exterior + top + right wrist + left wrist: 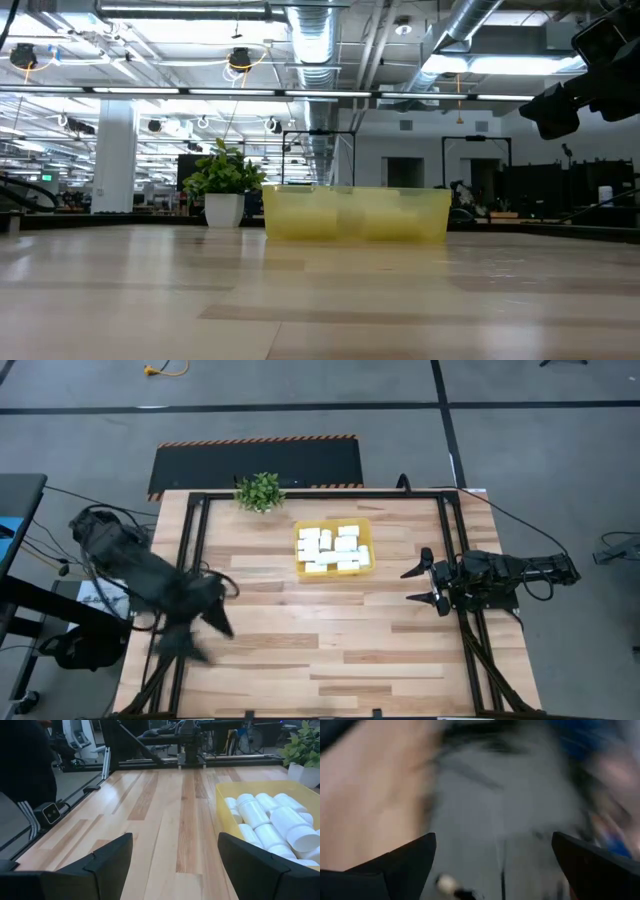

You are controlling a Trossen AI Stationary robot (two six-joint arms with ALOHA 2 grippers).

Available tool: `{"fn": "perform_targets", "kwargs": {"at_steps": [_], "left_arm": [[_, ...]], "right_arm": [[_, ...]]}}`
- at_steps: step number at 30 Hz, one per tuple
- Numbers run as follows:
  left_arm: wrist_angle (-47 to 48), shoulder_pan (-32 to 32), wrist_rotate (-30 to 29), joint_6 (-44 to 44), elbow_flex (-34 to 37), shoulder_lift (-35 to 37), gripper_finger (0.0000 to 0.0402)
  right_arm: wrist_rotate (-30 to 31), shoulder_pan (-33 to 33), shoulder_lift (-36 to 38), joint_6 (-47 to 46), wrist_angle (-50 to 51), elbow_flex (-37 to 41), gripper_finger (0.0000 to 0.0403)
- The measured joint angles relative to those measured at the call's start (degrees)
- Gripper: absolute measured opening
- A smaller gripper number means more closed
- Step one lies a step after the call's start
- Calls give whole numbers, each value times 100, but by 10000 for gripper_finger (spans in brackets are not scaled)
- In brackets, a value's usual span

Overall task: Pick and place pill bottles into a basket
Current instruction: Return to home position

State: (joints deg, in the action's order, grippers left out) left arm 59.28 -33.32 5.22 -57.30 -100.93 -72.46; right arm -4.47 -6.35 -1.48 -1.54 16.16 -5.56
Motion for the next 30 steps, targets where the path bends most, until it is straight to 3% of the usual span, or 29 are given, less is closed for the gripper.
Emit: {"fn": "perform_targets", "kwargs": {"at_steps": [3, 5, 8, 10, 15, 17, 24, 30], "left_arm": [[-1470, 14, 1445, 2398, -307, 12, 386], [-1965, 42, 2340, 4109, -562, 89, 386], [-1947, 151, 2891, 5920, -749, 499, 386], [-1922, 245, 2317, 6115, -675, 915, 386], [-2190, 422, -918, 6080, -17, 1829, 386], [-2682, 501, -1449, 6580, 522, 2078, 386], [-4781, 1317, -2062, 6985, 3172, 3010, 387], [-6099, 2061, -799, 6445, 5309, 4055, 387]], "right_arm": [[2, 2, 0, 0, 2, 0, 286], [0, 0, -2, 0, 0, -2, 286], [1, 1, -2, 0, 0, -1, 286], [0, 0, -2, 0, 0, 0, 286], [1, 1, -1, 0, 0, -2, 286], [2, 1, -1, 0, 0, 0, 286], [1, 1, -1, 0, 0, -1, 286], [2, 0, 0, 0, 0, -2, 286]]}}
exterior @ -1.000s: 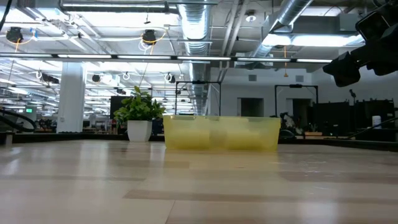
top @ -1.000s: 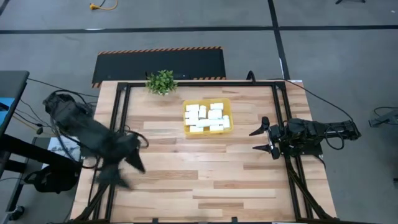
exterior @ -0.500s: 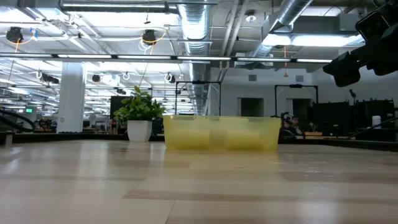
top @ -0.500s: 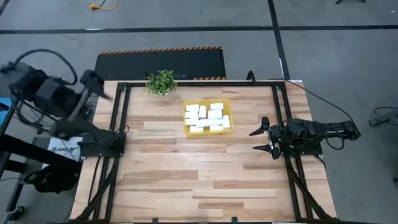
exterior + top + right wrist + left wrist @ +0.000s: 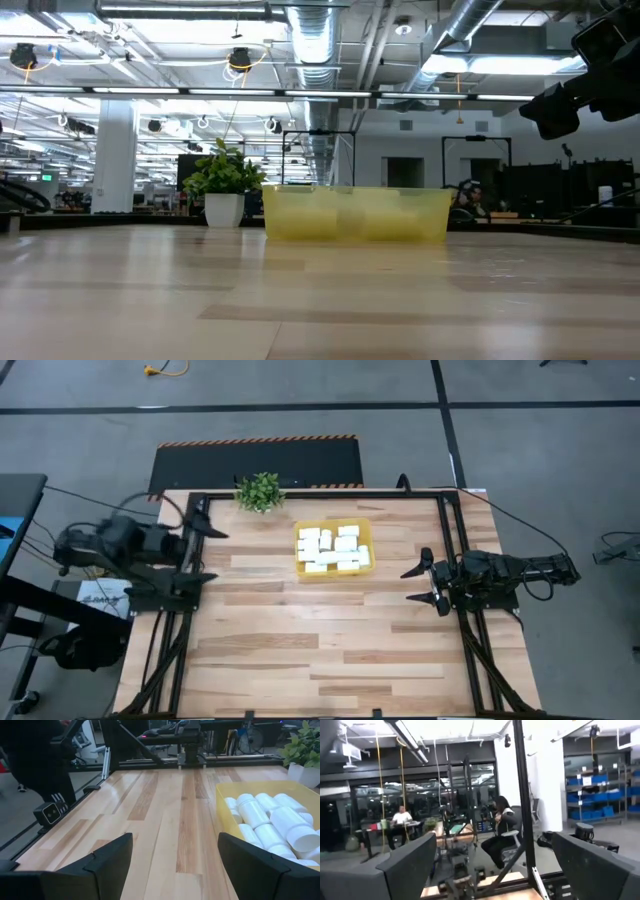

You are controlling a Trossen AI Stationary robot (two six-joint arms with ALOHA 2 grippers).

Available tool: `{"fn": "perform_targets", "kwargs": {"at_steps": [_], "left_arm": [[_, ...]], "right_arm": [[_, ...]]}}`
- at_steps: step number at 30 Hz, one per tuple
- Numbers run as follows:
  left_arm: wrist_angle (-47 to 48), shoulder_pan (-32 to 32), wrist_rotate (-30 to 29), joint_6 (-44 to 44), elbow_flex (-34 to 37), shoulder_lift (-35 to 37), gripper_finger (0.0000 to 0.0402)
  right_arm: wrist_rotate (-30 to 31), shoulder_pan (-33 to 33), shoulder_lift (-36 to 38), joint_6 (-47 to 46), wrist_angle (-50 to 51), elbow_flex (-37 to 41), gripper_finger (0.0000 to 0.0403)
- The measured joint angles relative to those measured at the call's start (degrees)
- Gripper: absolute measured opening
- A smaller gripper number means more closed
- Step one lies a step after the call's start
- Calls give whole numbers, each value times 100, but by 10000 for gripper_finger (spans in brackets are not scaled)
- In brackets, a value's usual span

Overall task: Pick and place pill bottles into a basket
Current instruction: Return to home position

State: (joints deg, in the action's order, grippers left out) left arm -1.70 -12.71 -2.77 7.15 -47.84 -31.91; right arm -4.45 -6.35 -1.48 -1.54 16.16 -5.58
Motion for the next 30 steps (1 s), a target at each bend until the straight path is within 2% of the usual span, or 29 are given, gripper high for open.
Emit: {"fn": "perform_targets", "kwargs": {"at_steps": [4, 10, 21, 26, 30], "left_arm": [[-853, 361, 298, -386, 1180, 403, 386], [-1704, 817, -49, -770, 2322, 585, 386], [-3430, 1503, 387, -1445, 3614, 648, 386], [-3730, 1742, 397, -1698, 4044, 1007, 386], [-3740, 1851, 466, -1524, 4213, 1404, 386]], "right_arm": [[-1, 1, 0, 0, 0, 1, 286], [-2, 0, -2, 0, 0, 2, 286], [-1, 2, 0, 0, 0, 2, 286], [-2, 2, 0, 0, 0, 2, 286], [-1, 1, -2, 0, 0, 1, 286]]}}
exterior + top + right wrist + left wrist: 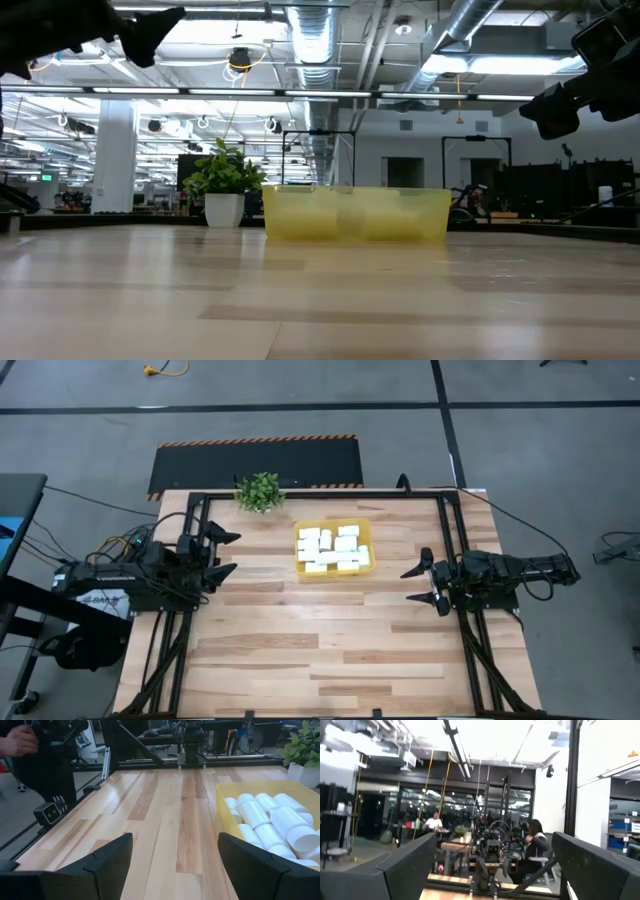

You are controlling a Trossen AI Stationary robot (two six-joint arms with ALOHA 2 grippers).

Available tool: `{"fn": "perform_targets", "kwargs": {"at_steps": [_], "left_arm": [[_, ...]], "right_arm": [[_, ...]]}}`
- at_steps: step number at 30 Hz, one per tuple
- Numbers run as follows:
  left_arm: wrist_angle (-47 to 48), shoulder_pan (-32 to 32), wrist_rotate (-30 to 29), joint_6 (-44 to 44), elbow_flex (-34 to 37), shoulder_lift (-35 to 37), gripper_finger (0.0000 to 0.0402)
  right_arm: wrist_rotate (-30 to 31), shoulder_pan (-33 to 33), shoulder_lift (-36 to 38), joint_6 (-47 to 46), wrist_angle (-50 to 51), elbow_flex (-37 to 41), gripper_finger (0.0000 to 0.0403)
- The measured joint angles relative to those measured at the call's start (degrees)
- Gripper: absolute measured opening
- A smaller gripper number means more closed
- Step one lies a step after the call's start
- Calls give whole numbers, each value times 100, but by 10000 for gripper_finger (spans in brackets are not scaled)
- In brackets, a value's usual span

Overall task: Pick and place pill bottles into a basket
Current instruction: Return to home position

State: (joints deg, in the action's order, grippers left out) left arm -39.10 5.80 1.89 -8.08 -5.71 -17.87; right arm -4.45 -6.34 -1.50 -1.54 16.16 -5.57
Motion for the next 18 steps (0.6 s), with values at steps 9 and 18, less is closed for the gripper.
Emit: {"fn": "perform_targets", "kwargs": {"at_steps": [9, 18], "left_arm": [[1268, 75, 97, 47, 224, 702, 386], [2669, -254, 1006, 489, 227, 1229, 386]], "right_arm": [[1, 0, 0, 0, 0, 0, 286], [0, 1, 0, 0, 0, -1, 286]]}}
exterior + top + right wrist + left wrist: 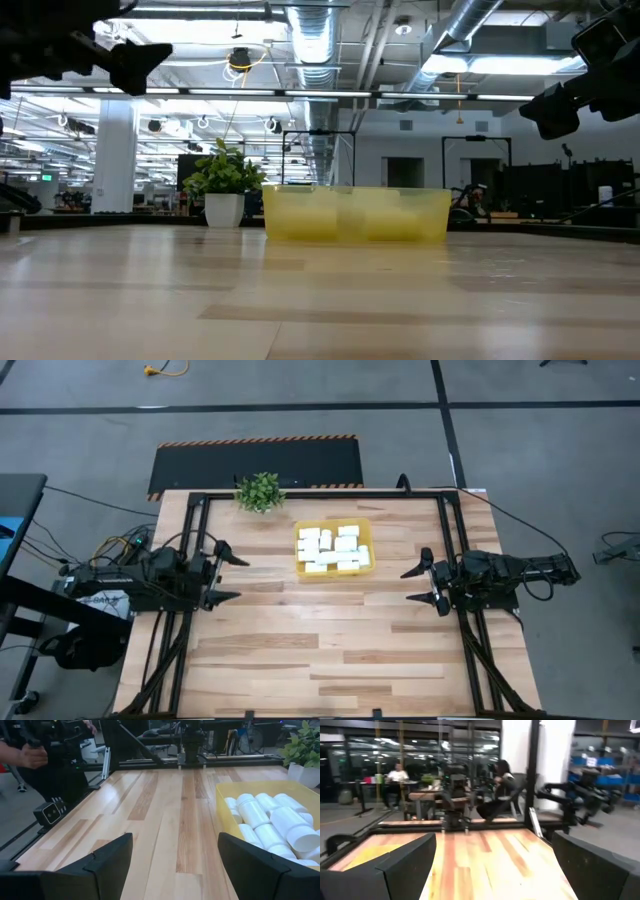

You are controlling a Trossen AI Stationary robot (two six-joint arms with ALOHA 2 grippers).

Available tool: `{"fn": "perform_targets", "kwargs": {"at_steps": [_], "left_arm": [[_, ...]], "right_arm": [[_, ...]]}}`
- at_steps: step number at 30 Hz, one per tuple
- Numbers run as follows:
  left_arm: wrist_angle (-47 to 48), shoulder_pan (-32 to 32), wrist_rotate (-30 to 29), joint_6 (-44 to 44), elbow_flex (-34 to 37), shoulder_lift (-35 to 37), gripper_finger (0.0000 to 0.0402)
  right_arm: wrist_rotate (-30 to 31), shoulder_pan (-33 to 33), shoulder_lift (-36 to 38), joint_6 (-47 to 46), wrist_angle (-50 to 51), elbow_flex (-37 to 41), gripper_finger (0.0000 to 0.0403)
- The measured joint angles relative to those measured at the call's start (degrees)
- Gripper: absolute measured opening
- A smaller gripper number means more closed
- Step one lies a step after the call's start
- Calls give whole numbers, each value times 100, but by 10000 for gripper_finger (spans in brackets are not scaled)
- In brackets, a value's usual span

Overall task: Pick and place pill bottles into a basket
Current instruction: Return to home position

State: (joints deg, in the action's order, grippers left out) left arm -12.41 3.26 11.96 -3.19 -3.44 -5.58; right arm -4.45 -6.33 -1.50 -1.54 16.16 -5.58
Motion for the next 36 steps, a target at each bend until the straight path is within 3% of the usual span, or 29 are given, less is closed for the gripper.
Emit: {"fn": "perform_targets", "kwargs": {"at_steps": [3, 9, 17, 36], "left_arm": [[382, -186, -125, 98, 1, 242, 386], [747, -252, -1321, -660, 282, 544, 386], [1014, -373, -1483, -211, 286, 551, 386], [1015, -395, -1461, -344, 299, 522, 386]], "right_arm": [[0, -1, 1, 0, 0, 1, 286], [-1, 0, 0, 0, 5, 0, 286], [-2, -2, 2, 0, 2, 0, 286], [0, -1, 2, 0, 2, 0, 286]]}}
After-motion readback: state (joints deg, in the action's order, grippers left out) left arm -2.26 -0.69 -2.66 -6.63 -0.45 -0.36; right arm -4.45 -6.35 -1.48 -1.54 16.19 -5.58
